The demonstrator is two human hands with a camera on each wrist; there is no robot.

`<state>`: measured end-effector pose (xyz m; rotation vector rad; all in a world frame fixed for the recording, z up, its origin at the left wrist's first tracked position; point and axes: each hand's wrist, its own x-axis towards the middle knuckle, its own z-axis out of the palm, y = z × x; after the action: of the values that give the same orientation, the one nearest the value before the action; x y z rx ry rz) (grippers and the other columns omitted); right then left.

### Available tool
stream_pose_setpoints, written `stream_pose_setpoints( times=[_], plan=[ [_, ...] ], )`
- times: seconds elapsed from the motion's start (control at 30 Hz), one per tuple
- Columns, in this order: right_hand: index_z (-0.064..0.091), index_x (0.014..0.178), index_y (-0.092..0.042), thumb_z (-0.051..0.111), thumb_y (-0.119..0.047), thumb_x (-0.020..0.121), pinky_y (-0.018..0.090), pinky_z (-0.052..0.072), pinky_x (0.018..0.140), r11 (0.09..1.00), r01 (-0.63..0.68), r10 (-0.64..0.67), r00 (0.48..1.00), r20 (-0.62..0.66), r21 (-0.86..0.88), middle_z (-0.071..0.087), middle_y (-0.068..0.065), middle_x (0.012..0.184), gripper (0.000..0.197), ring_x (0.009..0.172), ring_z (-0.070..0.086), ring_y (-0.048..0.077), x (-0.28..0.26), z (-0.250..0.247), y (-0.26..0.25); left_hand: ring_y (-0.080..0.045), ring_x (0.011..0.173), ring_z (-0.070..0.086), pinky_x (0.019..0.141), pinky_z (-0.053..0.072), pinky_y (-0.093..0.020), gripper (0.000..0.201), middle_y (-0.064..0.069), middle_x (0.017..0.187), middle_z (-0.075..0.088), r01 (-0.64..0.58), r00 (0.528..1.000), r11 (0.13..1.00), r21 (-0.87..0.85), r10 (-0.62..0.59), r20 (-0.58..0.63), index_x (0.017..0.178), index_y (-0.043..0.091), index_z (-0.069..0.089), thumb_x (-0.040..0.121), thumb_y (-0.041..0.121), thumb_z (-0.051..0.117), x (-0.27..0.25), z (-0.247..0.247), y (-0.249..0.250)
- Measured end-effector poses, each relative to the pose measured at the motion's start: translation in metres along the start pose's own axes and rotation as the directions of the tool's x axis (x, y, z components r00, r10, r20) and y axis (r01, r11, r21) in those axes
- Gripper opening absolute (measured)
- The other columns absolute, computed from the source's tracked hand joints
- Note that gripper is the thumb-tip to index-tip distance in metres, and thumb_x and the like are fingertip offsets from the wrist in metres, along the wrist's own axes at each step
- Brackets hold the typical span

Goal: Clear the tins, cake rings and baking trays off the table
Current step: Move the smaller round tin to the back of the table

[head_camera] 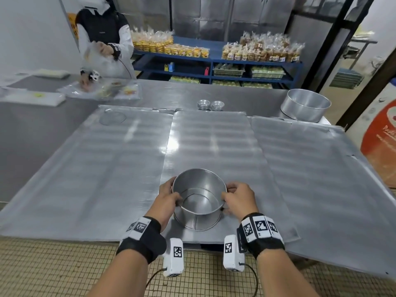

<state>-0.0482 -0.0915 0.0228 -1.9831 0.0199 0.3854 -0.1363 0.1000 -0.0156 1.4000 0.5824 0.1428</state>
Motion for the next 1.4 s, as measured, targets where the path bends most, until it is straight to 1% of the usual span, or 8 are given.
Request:
stream_pose_setpoints(
  times=[0.13,0.43,0.53,0.77,0.93,1.03,1.23,1.4],
  plan=[
    [0.065,0.09,-0.015,0.061,0.003,0.082,0.014,0.042,0.035,0.996,0.042,-0.042,0.999,0.007,-0.077,0.062,-0.005,0.079,0.02,0.063,0.058,0.005,-0.003,0.0,-0.002,-0.027,0.125,0.051,0.097,0.052,-0.039,0.07,-0.006,0.14,0.044,0.019,1.0,0.999,0.048,-0.019,0.009,0.127,0.038,0.051,0.061,0.012,0.051,-0.001,-0.003,0.0],
    [0.069,0.096,-0.006,0.068,-0.023,0.081,0.026,0.052,0.059,0.897,0.073,-0.026,0.993,0.113,-0.436,0.068,0.009,0.093,0.023,0.074,0.063,0.022,0.016,0.008,-0.018,-0.029,0.103,0.065,0.094,0.055,-0.047,0.025,-0.004,0.106,0.07,0.064,0.995,0.933,0.354,-0.032,-0.096,0.106,0.019,0.068,0.082,0.016,0.06,0.018,-0.006,0.024],
    [0.065,0.088,-0.008,0.07,-0.033,0.079,0.028,0.048,0.065,0.825,0.121,-0.011,0.98,0.197,-0.553,0.065,0.009,0.09,0.027,0.078,0.063,0.026,0.028,0.013,-0.033,-0.028,0.084,0.058,0.084,0.055,-0.04,0.009,-0.005,0.087,0.062,0.085,0.994,0.82,0.566,-0.033,-0.102,0.085,0.011,0.063,0.09,0.019,0.06,0.028,-0.005,0.043],
    [0.043,0.063,-0.011,0.066,-0.026,0.085,0.026,0.033,0.048,0.733,0.271,-0.057,0.938,0.341,-0.624,0.047,0.003,0.069,0.035,0.055,0.044,0.019,0.051,0.04,-0.091,-0.027,0.081,0.072,0.057,0.047,-0.023,0.038,-0.011,0.098,0.077,0.114,0.981,0.527,0.842,-0.192,-0.013,0.098,0.002,0.074,0.09,0.036,0.06,0.066,-0.013,0.089],
    [0.062,0.1,-0.007,0.072,-0.035,0.086,0.029,0.047,0.068,0.698,0.379,-0.073,0.882,0.466,-0.608,0.062,0.009,0.107,0.032,0.086,0.061,0.025,0.074,0.084,-0.134,-0.023,0.068,0.063,0.053,0.04,-0.024,0.04,-0.009,0.083,0.07,0.106,0.99,0.412,0.905,-0.127,-0.058,0.097,0.004,0.072,0.094,0.043,0.062,0.09,-0.033,0.128],
    [0.057,0.093,-0.008,0.072,-0.034,0.086,0.027,0.043,0.058,0.678,0.429,-0.09,0.855,0.511,-0.598,0.06,0.009,0.102,0.031,0.083,0.057,0.024,0.086,0.116,-0.157,-0.023,0.064,0.059,0.054,0.041,-0.025,0.036,-0.008,0.074,0.066,0.112,0.992,0.348,0.931,-0.091,-0.085,0.087,0.007,0.07,0.092,0.043,0.064,0.111,-0.06,0.141],
    [0.057,0.114,-0.008,0.075,-0.033,0.083,0.028,0.042,0.059,0.71,0.429,-0.092,0.843,0.53,-0.559,0.059,0.011,0.11,0.044,0.086,0.057,0.026,0.117,0.204,-0.199,-0.026,0.087,0.062,0.07,0.043,-0.03,0.036,-0.009,0.101,0.071,0.165,0.986,0.268,0.949,-0.035,-0.161,0.104,0.007,0.073,0.092,0.04,0.066,0.163,-0.139,0.158],
    [0.052,0.076,-0.01,0.076,-0.026,0.08,0.024,0.038,0.048,0.721,0.413,-0.102,0.857,0.506,-0.556,0.059,0.007,0.088,0.03,0.073,0.058,0.025,0.167,0.288,-0.222,-0.028,0.089,0.063,0.074,0.049,-0.031,0.033,-0.011,0.106,0.073,0.201,0.979,0.234,0.951,-0.026,-0.201,0.099,0.008,0.073,0.088,0.038,0.069,0.232,-0.222,0.16]
  ],
)
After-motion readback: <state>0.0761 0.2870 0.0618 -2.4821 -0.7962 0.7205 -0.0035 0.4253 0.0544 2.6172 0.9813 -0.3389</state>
